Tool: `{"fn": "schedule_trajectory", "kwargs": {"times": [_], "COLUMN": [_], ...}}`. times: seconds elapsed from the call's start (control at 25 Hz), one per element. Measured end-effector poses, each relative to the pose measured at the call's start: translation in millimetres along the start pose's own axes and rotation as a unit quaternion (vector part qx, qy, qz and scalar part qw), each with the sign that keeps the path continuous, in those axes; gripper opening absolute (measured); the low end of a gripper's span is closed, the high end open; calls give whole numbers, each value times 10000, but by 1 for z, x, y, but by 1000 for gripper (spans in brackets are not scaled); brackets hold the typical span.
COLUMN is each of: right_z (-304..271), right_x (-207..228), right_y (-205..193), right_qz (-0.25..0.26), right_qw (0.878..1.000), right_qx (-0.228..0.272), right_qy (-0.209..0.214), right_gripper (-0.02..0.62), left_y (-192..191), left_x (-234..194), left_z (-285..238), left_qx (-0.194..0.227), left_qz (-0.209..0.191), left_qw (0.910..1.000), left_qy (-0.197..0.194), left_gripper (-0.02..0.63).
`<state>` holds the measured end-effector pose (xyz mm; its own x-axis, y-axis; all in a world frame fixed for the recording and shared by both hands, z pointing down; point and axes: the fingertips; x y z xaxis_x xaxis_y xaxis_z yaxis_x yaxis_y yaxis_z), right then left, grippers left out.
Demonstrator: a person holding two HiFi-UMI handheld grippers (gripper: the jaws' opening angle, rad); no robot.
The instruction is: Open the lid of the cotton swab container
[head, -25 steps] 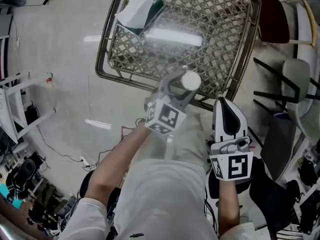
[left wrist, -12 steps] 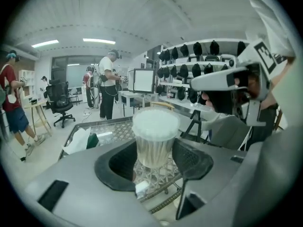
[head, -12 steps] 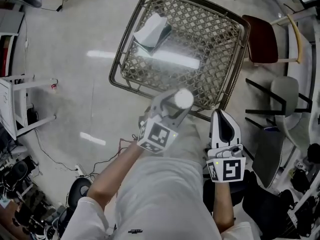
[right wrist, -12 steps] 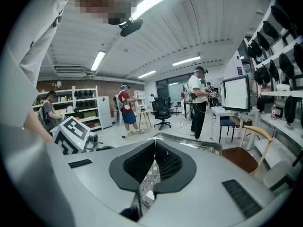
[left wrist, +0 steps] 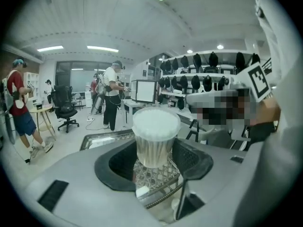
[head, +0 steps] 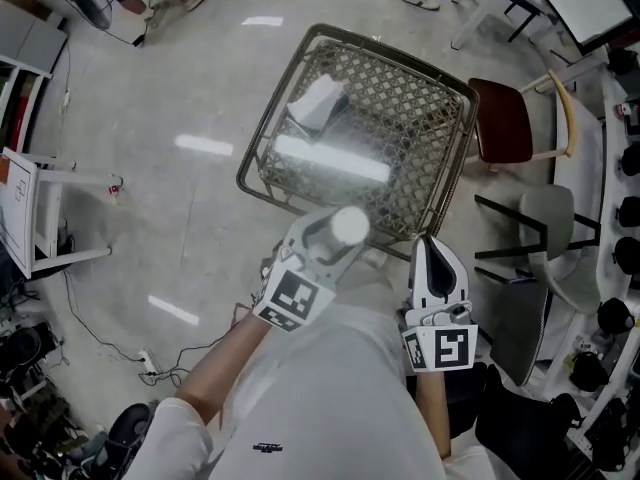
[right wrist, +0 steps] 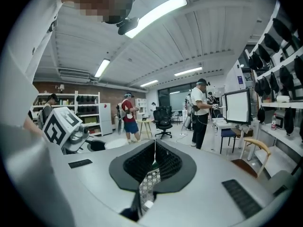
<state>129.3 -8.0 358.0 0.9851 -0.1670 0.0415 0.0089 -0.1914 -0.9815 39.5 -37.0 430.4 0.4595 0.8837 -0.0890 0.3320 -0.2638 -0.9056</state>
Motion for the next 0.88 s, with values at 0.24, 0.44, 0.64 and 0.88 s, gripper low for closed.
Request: {"fn": "schedule_trajectory", "kwargs": {"times": [0.24, 0.44, 0.64, 0.88], "right_z": [19, 32, 34, 33], "right_x": [-14, -19, -26, -32], "right_y": [28, 41, 46, 58], "right_qz": [252, 245, 370, 536], "right_qw": [9994, 9990, 9983, 9967], "right_qx": [187, 345, 449, 524], "right_qy": [-108, -151, -16, 318], "right_gripper": [2, 2, 2, 2], "left_y": [41, 58, 60, 62], "left_x": [-3, -5, -2, 3], "left_z": [47, 72, 84, 81], "left_qx": [199, 282, 284, 151], "left_qz": [-169, -190, -236, -432], "left_qw": [9995, 9990, 9992, 9989], "left_qy": [204, 287, 162, -73], "left_gripper": [230, 230, 230, 230]}}
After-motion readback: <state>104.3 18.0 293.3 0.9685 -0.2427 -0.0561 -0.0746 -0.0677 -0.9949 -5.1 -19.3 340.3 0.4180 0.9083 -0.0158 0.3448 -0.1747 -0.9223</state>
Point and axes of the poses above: the fingertips, and each gripper's own axes: z backward along the fingers, x to its right, y out of its top, and after that the axes turned 1 degree about x, right-handed
